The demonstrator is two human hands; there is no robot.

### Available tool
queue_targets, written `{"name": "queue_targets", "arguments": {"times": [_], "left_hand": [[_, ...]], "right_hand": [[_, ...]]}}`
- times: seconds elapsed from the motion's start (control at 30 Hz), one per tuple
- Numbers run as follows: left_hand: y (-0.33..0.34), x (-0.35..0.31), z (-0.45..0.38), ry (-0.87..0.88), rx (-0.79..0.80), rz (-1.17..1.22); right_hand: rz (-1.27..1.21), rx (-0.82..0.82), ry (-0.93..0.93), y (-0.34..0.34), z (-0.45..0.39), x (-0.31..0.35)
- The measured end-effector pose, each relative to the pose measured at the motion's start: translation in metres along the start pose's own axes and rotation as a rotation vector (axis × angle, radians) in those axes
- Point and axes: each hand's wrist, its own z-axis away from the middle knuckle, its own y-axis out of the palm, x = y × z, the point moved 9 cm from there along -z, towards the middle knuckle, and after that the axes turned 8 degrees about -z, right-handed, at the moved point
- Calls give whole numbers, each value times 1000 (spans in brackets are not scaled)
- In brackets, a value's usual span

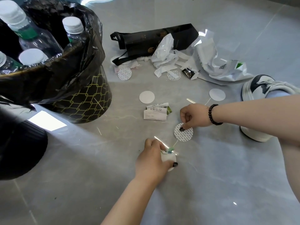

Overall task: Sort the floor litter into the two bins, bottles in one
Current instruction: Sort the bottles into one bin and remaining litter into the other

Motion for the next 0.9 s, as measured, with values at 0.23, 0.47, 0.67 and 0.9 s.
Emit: {"name": "queue_targets", "arguments": {"times": [0.23, 0.47, 0.67, 0.9], "left_hand": [[1, 2, 5, 10, 4, 53], [-3, 7, 5, 90, -142, 215], [-12, 4, -1, 96, -222, 363], [-11, -1, -4, 93, -207, 438]], "right_hand": [[-215, -56, 51, -5, -1, -5], [-433, -349, 201, -64, -1, -47], [-414, -536, 421, -125, 19, -120], [-411, -441, 567, -124, 29, -142]]}}
